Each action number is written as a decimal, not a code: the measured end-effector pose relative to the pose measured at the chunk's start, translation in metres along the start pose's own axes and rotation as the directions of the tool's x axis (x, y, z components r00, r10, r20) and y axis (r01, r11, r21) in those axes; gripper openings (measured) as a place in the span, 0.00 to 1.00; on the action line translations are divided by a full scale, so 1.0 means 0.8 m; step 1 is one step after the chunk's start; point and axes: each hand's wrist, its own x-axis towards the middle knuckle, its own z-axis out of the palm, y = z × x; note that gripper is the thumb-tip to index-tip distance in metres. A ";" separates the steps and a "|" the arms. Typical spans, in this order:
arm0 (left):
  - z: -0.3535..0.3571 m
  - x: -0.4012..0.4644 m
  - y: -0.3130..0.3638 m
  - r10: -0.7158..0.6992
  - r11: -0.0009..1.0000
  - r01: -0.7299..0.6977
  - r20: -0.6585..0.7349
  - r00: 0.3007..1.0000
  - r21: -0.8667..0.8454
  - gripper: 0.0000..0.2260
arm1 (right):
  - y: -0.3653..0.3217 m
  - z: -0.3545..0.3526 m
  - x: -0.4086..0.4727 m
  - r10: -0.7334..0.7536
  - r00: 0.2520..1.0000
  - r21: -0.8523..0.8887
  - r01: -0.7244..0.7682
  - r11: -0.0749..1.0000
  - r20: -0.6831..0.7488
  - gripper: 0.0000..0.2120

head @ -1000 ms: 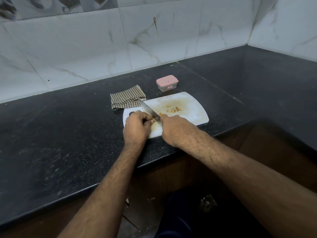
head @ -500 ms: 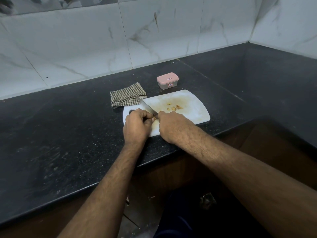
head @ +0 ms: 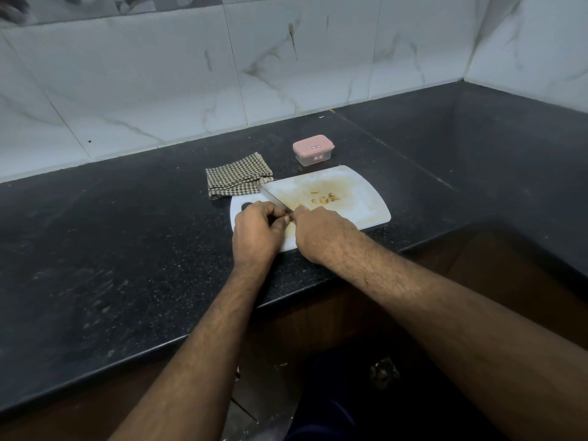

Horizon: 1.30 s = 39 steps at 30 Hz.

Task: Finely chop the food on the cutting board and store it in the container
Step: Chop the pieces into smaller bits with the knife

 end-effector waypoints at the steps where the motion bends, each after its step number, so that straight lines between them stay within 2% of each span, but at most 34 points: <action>1: 0.000 0.000 0.001 -0.002 1.000 0.002 -0.004 1.000 0.001 0.02 | 0.001 -0.003 -0.002 -0.004 1.000 0.005 0.004 1.000 0.010 0.14; 3: -0.001 -0.001 0.002 -0.020 1.000 0.021 -0.017 1.000 0.010 0.02 | 0.000 -0.012 -0.005 -0.002 0.999 0.029 0.001 1.000 0.040 0.16; 6: -0.002 0.000 0.003 -0.060 0.998 0.060 -0.031 0.998 0.022 0.08 | 0.002 -0.021 -0.008 0.026 0.995 0.058 -0.032 0.998 0.098 0.20; 9: -0.004 -0.001 0.005 -0.069 0.998 0.069 -0.018 0.997 0.002 0.09 | 0.008 -0.025 -0.014 0.025 0.995 0.036 -0.029 0.999 0.101 0.19; 15: -0.003 -0.003 0.005 -0.080 0.995 0.082 0.039 0.996 -0.056 0.11 | 0.031 -0.033 -0.021 0.024 0.998 0.095 -0.018 0.995 -0.057 0.12; 18: -0.006 -0.003 0.006 -0.084 0.995 0.086 0.045 0.995 -0.053 0.12 | 0.038 -0.029 -0.020 -0.001 0.997 0.074 0.007 0.997 -0.076 0.12; 22: -0.005 -0.002 0.006 -0.068 0.998 0.068 0.048 0.997 -0.017 0.12 | 0.051 -0.018 -0.021 -0.061 0.986 0.033 0.067 0.997 -0.155 0.08; 26: -0.003 0.001 0.007 -0.026 0.994 0.014 0.104 0.994 0.112 0.16 | 0.071 -0.011 -0.013 -0.078 0.958 -0.045 0.069 0.997 -0.276 0.08; 31: -0.002 0.001 0.008 -0.018 0.991 0.002 0.114 0.993 0.137 0.10 | 0.089 -0.001 0.008 -0.109 0.916 -0.046 0.099 0.994 -0.386 0.08; 35: -0.003 -0.001 0.009 -0.025 0.995 0.018 0.074 0.997 0.103 0.06 | 0.096 0.014 0.016 -0.178 0.899 -0.106 0.148 0.983 -0.399 0.06; 39: -0.003 -0.003 0.005 -0.047 0.998 0.046 0.045 0.998 0.030 0.06 | 0.100 0.018 0.022 -0.173 0.889 -0.091 0.148 0.985 -0.423 0.04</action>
